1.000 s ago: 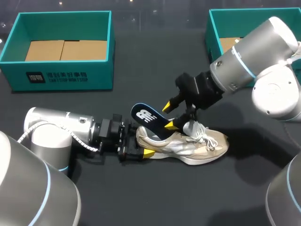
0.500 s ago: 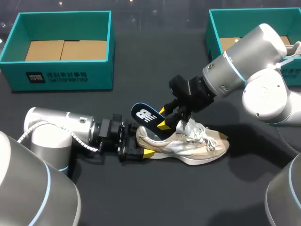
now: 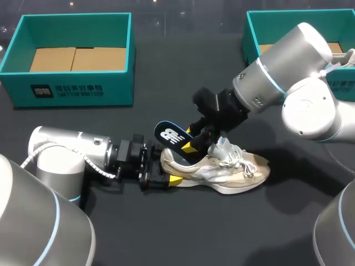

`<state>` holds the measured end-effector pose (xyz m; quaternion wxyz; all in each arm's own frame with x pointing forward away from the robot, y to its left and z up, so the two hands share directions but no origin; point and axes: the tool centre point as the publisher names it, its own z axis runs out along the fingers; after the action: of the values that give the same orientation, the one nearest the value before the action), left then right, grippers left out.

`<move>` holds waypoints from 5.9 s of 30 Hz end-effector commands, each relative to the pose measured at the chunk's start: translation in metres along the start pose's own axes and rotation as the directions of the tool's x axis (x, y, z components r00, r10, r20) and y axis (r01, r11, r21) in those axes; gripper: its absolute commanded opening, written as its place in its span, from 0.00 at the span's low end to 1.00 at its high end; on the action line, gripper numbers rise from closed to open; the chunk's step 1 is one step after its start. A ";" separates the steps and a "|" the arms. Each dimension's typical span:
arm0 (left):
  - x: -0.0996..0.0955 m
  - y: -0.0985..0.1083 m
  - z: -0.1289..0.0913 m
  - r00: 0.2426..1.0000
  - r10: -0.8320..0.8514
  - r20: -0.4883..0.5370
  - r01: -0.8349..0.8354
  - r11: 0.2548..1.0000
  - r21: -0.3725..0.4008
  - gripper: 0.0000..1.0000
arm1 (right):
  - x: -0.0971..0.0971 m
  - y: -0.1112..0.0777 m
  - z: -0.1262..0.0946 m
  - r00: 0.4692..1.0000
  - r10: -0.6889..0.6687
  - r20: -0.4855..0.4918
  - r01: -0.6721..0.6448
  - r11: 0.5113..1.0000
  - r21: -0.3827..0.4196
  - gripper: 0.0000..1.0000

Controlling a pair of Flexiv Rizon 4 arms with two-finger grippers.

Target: Take the shoe out of the shoebox, open the shoe tongue, remove and reinsert the insole, then place the shoe into the shoebox

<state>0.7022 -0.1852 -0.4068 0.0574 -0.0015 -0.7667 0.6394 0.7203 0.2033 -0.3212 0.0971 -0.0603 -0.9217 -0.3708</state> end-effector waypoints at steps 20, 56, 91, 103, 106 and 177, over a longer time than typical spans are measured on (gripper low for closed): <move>0.000 0.000 0.001 1.000 0.000 0.001 0.000 1.000 0.000 0.00 | 0.016 0.040 -0.004 0.994 -0.107 0.039 0.107 0.994 -0.005 0.00; 0.000 0.000 0.001 1.000 0.000 0.001 0.000 1.000 0.000 0.00 | 0.035 0.107 -0.076 0.963 -0.231 0.137 0.259 0.934 -0.248 0.00; 0.000 0.000 0.001 1.000 0.000 0.001 0.000 1.000 0.000 0.00 | 0.084 0.132 -0.154 0.956 -0.167 0.242 0.255 0.880 -0.400 0.00; 0.000 0.000 0.001 1.000 0.000 0.001 0.000 1.000 0.000 0.00 | 0.128 0.135 -0.192 0.957 -0.104 0.271 0.249 0.773 -0.583 0.00; 0.000 0.000 0.001 1.000 0.000 0.001 0.000 1.000 0.000 0.00 | 0.128 0.135 -0.192 0.957 -0.104 0.271 0.249 0.773 -0.583 0.00; -0.001 0.000 -0.001 1.000 0.004 0.014 -0.004 1.000 -0.007 0.05 | 0.161 0.099 -0.229 0.985 0.164 0.049 -0.075 0.674 -0.735 0.00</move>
<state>0.7032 -0.1847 -0.4073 0.0560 -0.0010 -0.7674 0.6387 0.6207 0.1239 -0.0579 0.0418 -0.1705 -0.6960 -0.6962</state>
